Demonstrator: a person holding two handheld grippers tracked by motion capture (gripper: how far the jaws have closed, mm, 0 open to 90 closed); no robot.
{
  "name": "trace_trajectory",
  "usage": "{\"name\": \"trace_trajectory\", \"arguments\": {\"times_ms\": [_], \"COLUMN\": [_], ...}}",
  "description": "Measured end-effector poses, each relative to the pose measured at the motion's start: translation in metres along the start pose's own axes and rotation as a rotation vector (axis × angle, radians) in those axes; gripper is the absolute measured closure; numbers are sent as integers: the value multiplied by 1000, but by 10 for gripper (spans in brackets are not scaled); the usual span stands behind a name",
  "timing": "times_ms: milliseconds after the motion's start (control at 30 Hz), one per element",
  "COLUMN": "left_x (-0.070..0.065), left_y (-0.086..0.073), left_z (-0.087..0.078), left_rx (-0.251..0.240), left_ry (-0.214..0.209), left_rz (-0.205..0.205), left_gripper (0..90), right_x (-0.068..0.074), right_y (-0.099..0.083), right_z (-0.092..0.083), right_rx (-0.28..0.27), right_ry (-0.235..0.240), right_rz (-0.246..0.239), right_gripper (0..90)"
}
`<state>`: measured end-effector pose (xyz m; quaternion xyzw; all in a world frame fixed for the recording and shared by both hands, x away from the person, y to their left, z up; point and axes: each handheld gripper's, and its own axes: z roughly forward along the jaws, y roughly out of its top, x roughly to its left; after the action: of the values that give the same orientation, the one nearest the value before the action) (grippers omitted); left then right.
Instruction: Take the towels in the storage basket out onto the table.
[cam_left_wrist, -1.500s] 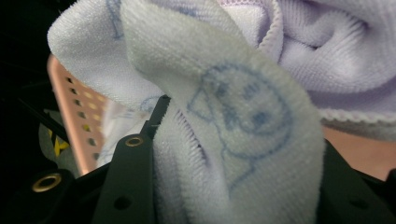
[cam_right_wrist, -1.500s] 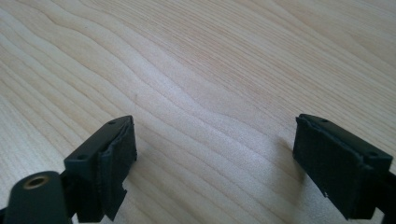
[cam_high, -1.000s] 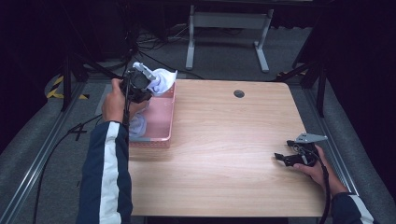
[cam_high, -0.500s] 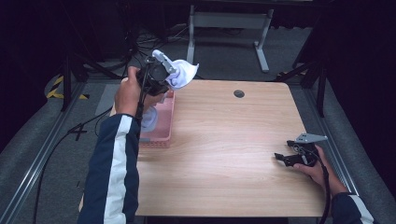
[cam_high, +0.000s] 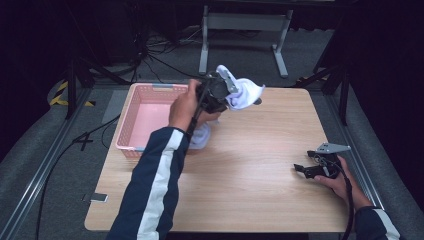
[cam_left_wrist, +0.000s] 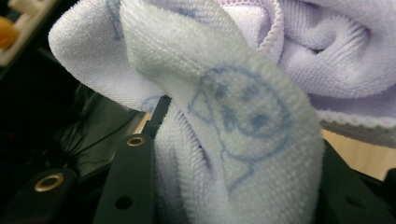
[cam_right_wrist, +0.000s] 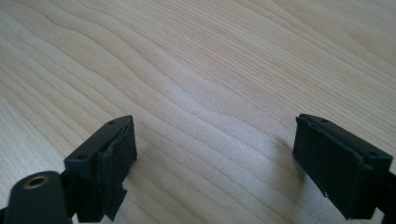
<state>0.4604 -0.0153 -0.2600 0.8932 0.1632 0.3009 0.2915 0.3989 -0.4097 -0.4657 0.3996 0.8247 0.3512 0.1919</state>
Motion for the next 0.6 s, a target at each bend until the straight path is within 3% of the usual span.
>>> {"name": "trace_trajectory", "arguments": {"times_ms": [100,133,167,267,300,367,400,433,467,500,533,600], "left_x": [-22,-37,-37,-66,-66,-81,-94,-94,-102,-108,-115,-121], "left_y": [6,8,8,5,5,1,-5,-5,-10,-14,-19,-28], "left_z": [17,28,28,48,48,56,62,62,66,69,69,64], "left_rx": [-23,-32,-32,-44,-44,-45,-50,-50,-40,-39,-23,-40], "left_ry": [-65,-109,-109,-210,-210,-266,-314,-314,-360,-381,-388,-388], "left_rz": [16,34,34,50,50,54,38,38,42,37,36,23], "left_gripper": [589,588,588,584,581,574,537,501,501,435,364,246], "right_x": [0,0,0,0,0,0,0,0,0,0,0,0], "right_y": [0,0,0,0,0,0,0,0,0,0,0,0], "right_z": [0,0,0,0,0,0,0,0,0,0,0,-1], "right_rx": [0,0,0,0,0,0,0,0,0,0,-1,1], "right_ry": [1,1,1,2,2,2,1,1,1,1,2,3], "right_rz": [-1,-1,-1,-1,-1,-1,-1,-2,-2,-1,1,1], "right_gripper": [130,130,130,130,130,130,130,130,130,130,130,130]}}
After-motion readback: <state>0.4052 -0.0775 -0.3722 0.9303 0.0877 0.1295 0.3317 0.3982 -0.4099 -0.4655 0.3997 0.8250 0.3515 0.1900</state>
